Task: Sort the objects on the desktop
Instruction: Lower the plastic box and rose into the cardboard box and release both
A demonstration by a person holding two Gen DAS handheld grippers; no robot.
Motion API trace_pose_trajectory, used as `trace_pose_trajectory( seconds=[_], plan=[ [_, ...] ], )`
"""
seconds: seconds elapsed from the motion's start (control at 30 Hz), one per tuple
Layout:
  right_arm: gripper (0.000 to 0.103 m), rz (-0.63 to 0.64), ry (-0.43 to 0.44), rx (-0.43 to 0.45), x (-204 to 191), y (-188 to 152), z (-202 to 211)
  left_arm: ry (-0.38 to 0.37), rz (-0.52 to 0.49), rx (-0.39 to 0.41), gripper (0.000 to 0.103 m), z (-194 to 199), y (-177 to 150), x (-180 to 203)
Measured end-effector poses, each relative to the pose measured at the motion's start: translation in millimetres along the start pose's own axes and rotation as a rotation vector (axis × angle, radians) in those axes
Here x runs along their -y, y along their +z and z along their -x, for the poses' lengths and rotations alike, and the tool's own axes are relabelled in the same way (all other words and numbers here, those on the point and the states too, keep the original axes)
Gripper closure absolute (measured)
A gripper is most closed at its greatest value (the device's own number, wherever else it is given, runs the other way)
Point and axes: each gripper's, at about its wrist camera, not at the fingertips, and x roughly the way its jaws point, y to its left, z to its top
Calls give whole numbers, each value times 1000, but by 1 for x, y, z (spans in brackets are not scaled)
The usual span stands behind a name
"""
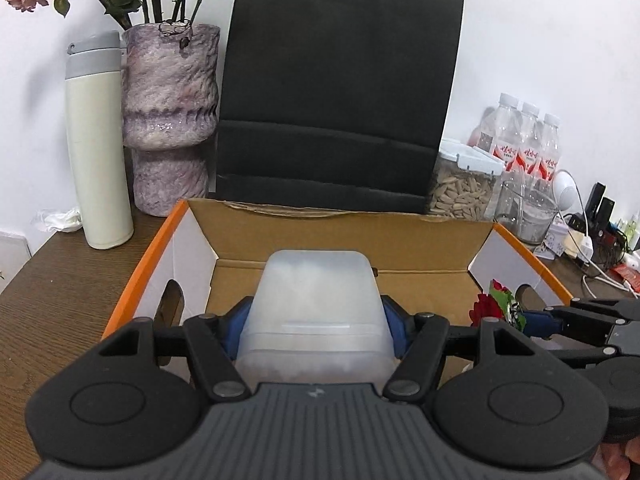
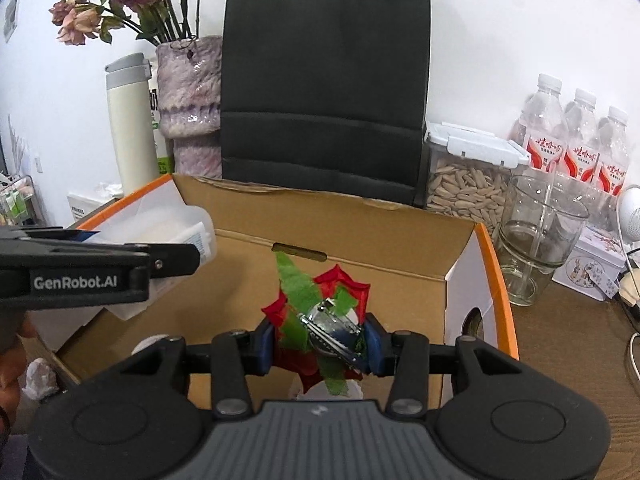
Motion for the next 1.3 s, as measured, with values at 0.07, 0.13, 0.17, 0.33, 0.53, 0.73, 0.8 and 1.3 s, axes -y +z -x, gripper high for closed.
trace_pose_trajectory(
  seconds=[0.07, 0.13, 0.17, 0.33, 0.53, 0.73, 0.8, 1.3],
  plan=[
    [61, -3, 1, -3, 1, -1, 0, -1, -6, -8, 37, -1, 0, 1],
    [60, -2, 1, -5, 0, -1, 0, -2, -14, -18, 37, -3, -1, 2],
    [59, -2, 1, -7, 0, -2, -1, -1, -18, -21, 37, -4, -2, 2],
    [47, -4, -3, -11, 1, -2, -1, 10, -33, -18, 36, -3, -3, 4],
    [0, 26, -22, 5, -5, 1, 5, 53, -52, 44, 0, 11, 2, 8],
    [0, 34, -38, -11, -8, 2, 6, 82, -80, 87, 0, 20, 4, 16],
    [0, 33, -39, -11, -8, 2, 6, 83, -84, 85, 0, 19, 4, 16],
    [0, 44, -60, -6, -10, 2, 8, 84, -85, 84, 0, 20, 4, 16]
  ],
)
